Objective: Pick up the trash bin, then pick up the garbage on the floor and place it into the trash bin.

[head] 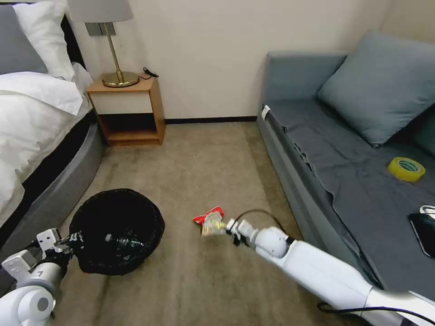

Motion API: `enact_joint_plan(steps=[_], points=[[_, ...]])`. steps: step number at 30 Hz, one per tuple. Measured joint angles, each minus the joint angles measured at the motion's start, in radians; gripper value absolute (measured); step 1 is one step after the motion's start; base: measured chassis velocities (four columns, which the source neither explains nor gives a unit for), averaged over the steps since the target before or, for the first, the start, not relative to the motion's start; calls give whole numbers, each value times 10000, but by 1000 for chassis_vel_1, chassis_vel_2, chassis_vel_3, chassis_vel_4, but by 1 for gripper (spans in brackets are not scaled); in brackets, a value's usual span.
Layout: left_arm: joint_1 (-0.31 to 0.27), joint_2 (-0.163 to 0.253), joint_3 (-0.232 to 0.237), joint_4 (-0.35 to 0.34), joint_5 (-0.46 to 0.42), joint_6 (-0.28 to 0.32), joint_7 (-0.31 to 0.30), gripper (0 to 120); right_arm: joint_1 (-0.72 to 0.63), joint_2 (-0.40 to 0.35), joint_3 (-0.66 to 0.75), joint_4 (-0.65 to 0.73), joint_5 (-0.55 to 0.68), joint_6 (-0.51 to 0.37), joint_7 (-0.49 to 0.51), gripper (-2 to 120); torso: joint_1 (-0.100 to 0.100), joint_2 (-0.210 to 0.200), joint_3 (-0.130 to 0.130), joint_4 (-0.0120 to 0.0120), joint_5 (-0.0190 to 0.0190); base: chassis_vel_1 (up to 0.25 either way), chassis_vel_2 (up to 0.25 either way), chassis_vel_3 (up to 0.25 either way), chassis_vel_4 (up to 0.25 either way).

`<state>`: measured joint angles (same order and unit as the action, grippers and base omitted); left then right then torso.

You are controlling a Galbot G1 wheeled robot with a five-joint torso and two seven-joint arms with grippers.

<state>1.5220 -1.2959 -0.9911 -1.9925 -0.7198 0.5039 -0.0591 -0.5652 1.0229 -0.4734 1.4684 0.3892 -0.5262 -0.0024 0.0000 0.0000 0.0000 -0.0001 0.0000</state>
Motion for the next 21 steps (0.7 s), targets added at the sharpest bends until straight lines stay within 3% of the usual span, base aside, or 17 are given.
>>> enact_joint_plan(steps=[12, 17, 21], points=[[-242, 54, 768, -138, 238, 269, -99, 4, 1068, 0, 377, 2698, 2672, 614, 1515, 0, 0, 0, 0, 0, 0, 0, 0, 0, 0], [-249, 42, 903, -191, 345, 292, -116, 4, 1762, 56, -431, 4197, 4559, 687, 2013, 0, 0, 1, 0, 1, -1, 0, 0, 0, 0], [-251, 43, 962, -190, 371, 294, -113, 4, 2117, 169, -1210, 4751, 5231, 841, 2093, 0, 0, 1, -1, 2, -2, 0, 0, 0, 0]])
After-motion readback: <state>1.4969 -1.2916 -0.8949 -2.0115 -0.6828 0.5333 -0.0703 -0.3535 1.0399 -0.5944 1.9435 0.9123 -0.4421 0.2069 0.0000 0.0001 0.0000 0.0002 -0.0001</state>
